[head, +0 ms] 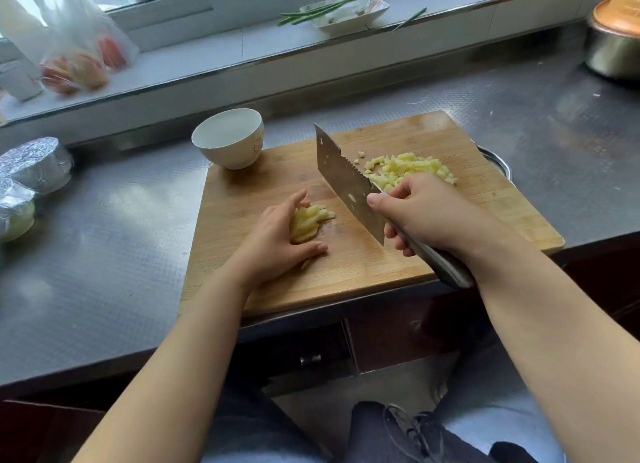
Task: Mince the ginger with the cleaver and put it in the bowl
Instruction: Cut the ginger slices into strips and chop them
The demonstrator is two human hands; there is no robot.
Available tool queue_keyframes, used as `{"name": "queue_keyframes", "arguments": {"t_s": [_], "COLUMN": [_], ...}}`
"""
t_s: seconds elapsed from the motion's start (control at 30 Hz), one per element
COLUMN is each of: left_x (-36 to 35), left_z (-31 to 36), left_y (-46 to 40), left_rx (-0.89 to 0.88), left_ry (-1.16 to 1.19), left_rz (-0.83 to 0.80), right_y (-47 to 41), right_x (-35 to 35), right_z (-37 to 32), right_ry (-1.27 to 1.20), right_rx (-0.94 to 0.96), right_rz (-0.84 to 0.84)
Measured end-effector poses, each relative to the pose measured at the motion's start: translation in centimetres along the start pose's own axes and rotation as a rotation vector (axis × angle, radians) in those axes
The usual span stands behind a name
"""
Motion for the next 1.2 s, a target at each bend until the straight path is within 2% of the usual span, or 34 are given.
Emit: {"name": "queue_keyframes", "arguments": {"t_s": [0.17,0.27,0.37,0.57,0.87,1.0,1.2], "left_x": [0.2,-0.5,-0.8,0.6,0.2,0.0,0.6], "left_z": [0.5,0.2,-0.7,-0.4,0.5,1.1,0.7], "left_y": [0.6,0.9,1.0,-0.1,1.4,2.0,2.4], "left_rx": [-0.037,0.01,0.037,-0.024,0.104,0.141,0.097], "left_ry": [-0.004,0.112,0.089,0.07,-0.078,-0.107,0.007], "left_rz": [0.091,-0.092,-0.227,0.009,0.309,0.375,0.33], "right_y": [-0.3,-0.5,-0.5,-0.5,-0.8,-0.6,-0.7], "right_x": [-0.1,-0.2,-0.3,-0.5,-1.1,-2.2,-2.3], "right_z": [-0.5,-0.6,-0.6,-0.9,-1.2,-1.6,-1.8], "right_ry": [0.02,0.028,0.041,0.069,0.043,0.014,0.137], "right_rx": [-0.004,-0.007,-0.008,0.007,0.01,0.03,0.033], "right_rz": [-0.013,-0.015,-0.019,-0.027,-0.106,-0.18,-0.214]}}
Point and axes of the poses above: each hand's wrist, its own y-axis away from the middle knuckle, its own x-axis out of the back of the hand, z = x × y, the point moved 9 cm from there along -y, towards the middle knuckle, and after that the axes turned 5 degrees about x, right-handed, at the moved point
